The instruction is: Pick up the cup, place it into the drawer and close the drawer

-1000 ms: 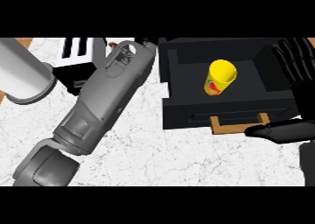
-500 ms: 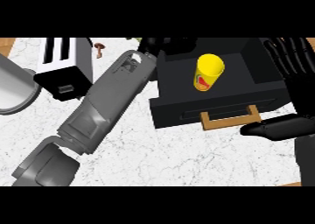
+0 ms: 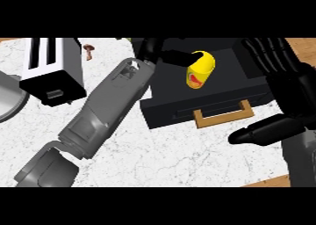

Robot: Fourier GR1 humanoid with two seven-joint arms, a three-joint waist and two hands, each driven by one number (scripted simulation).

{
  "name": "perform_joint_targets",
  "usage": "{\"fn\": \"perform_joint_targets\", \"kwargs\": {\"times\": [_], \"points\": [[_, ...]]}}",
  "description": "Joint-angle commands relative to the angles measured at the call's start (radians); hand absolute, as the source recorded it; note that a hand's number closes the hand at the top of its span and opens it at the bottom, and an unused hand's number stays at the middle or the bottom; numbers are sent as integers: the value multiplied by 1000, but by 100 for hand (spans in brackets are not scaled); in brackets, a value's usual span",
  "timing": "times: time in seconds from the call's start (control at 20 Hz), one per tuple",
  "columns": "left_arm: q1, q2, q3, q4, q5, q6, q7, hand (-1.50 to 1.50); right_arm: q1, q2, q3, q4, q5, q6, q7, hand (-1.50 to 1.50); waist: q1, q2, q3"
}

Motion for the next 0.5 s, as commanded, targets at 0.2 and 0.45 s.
{"fn": "perform_joint_targets", "kwargs": {"times": [0.2, 0.45], "points": [[31, 0, 39, -82, 158, -32, -141, -150, -33, 9, 144, 12, -143, 201, 48, 150, 7, -3, -2], [27, 0, 46, -90, 219, 23, -201, -150, -3, -145, 222, 17, -85, 356, 134, 150, 41, -18, -2]]}}
